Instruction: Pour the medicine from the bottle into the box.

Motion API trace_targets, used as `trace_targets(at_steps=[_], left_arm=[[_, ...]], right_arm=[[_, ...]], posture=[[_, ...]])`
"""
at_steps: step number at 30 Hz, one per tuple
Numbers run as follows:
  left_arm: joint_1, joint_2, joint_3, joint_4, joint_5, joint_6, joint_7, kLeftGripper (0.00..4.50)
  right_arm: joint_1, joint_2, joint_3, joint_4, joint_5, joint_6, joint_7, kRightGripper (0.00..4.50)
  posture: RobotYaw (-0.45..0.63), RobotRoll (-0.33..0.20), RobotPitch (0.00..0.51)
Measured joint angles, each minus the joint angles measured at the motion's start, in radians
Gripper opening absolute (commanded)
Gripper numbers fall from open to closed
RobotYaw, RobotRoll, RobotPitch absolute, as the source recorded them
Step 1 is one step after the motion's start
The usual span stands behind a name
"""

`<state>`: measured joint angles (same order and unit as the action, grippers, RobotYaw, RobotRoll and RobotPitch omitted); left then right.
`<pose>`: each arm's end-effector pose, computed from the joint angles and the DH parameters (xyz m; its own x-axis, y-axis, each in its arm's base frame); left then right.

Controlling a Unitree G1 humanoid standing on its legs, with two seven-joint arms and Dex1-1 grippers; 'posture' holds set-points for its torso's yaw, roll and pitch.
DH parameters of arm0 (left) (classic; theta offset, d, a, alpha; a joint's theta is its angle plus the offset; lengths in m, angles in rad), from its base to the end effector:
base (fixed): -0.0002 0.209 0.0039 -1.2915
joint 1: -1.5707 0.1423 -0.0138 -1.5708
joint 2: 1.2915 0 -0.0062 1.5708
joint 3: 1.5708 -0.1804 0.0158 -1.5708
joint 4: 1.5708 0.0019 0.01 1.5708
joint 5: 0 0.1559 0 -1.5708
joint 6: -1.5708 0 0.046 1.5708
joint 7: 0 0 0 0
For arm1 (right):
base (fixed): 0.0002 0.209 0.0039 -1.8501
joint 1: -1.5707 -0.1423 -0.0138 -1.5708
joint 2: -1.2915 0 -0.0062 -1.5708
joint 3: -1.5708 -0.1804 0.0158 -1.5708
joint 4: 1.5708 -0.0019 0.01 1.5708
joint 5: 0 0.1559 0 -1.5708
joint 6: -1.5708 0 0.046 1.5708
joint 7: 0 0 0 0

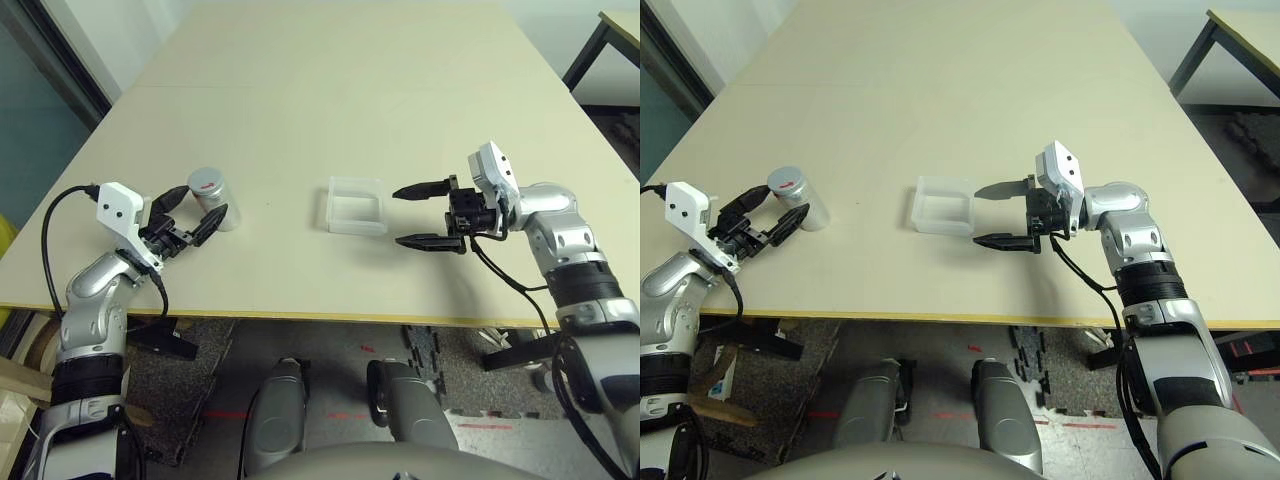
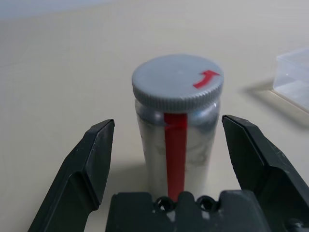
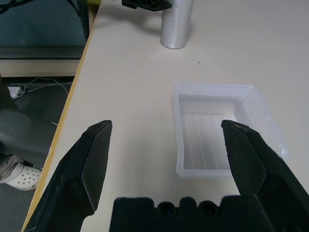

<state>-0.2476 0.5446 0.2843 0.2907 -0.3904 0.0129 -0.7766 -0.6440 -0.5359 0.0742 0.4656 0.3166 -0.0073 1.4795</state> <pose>0.2533 0.3100 0.1099 0.8983 -0.4377 0.0389 0.4317 0.8955 0.1086 0.3287 -0.2307 0.1569 0.1288 0.9719 -0.1972 -0.9744 0.0871 -0.2070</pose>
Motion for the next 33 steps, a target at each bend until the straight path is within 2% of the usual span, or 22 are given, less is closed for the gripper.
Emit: trace_targets(at_steps=[17, 33], left_arm=[[-0.105, -0.056, -0.032, 0.156, 0.025, -0.061, 0.004, 4.46], [-0.188, -0.079, -0.060, 0.278, 0.053, -0.109, 0.002, 4.46]], right_arm=[[0.016, -0.007, 0.000, -0.037, 0.000, 0.009, -0.022, 4.50], [0.029, -0.014, 0.000, -0.068, 0.000, 0.019, -0.029, 4.50]], posture=[[0.00, 0.000, 0.116], [-0.01, 0.000, 0.117]])
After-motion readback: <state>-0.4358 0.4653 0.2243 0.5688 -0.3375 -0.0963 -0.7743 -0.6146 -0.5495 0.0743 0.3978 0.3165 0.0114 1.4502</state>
